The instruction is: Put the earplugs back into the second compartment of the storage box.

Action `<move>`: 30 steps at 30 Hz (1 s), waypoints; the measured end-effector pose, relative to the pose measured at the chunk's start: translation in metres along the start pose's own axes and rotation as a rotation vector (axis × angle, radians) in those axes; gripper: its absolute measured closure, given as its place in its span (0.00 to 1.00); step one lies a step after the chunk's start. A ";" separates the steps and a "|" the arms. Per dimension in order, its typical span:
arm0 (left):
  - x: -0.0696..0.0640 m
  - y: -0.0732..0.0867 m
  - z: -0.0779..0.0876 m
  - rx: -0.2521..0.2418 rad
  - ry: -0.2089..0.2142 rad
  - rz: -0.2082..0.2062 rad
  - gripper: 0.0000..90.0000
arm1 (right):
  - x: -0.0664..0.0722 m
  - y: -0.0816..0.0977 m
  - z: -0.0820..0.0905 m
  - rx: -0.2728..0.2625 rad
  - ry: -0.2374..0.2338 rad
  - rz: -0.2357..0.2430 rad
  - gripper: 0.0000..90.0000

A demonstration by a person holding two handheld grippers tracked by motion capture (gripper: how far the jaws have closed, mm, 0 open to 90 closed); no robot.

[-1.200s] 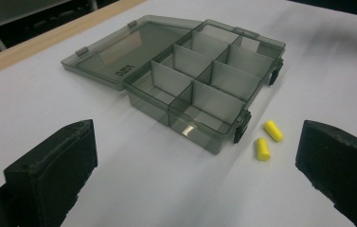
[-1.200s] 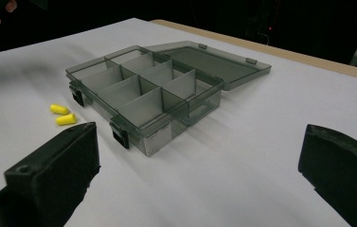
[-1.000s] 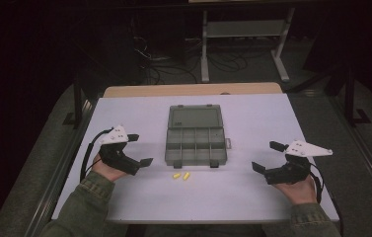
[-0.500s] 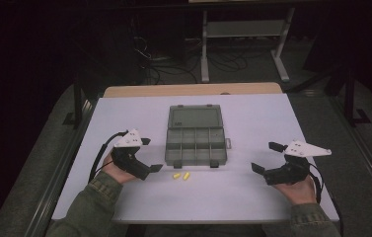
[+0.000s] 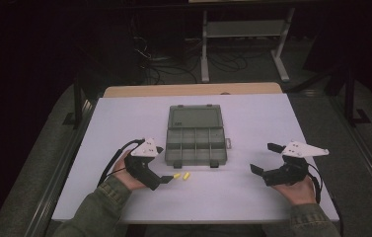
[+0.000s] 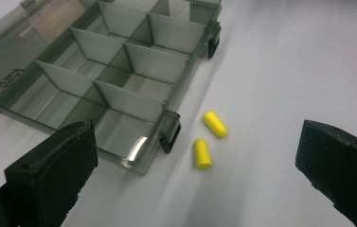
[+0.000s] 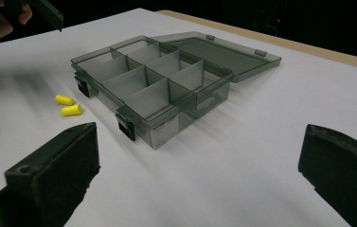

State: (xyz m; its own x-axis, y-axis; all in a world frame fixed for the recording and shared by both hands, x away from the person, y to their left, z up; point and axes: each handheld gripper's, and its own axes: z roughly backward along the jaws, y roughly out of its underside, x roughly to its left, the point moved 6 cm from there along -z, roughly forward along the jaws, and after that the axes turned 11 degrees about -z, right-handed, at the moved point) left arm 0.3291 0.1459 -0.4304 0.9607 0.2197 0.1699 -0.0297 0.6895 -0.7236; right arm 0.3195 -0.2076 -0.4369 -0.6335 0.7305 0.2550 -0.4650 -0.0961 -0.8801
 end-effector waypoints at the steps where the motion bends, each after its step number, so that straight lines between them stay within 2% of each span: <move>1: -0.004 0.001 -0.003 0.007 0.011 -0.008 0.01 | 0.000 0.000 0.000 0.000 -0.001 0.000 0.00; 3: -0.007 0.001 -0.006 0.015 0.021 -0.020 0.01 | 0.000 0.000 0.000 0.000 -0.001 0.000 0.00; 6: -0.011 0.002 -0.008 0.014 0.048 -0.037 0.10 | 0.000 0.000 0.000 0.001 -0.002 -0.002 0.00; 8: -0.013 0.003 -0.011 0.032 0.063 -0.042 0.11 | 0.000 0.000 0.000 0.006 -0.007 0.001 0.00; 16: -0.016 0.006 -0.019 0.064 0.084 -0.061 0.21 | 0.002 0.002 -0.003 0.022 -0.014 0.010 0.00; 20: -0.017 0.007 -0.023 0.073 0.120 -0.065 0.36 | 0.003 0.002 -0.002 0.021 -0.026 0.014 0.00; 25: -0.015 0.007 -0.027 0.079 0.129 -0.060 0.43 | 0.004 0.002 -0.003 0.022 -0.031 0.015 0.00; 30: -0.014 0.010 -0.034 0.113 0.123 -0.070 0.46 | 0.004 0.002 -0.003 0.020 -0.033 0.016 0.00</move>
State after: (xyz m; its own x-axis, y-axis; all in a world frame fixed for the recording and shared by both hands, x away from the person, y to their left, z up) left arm 0.3246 0.1257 -0.4628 0.9878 0.0868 0.1292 0.0146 0.7749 -0.6319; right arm 0.3174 -0.2027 -0.4389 -0.6605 0.7064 0.2545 -0.4668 -0.1210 -0.8760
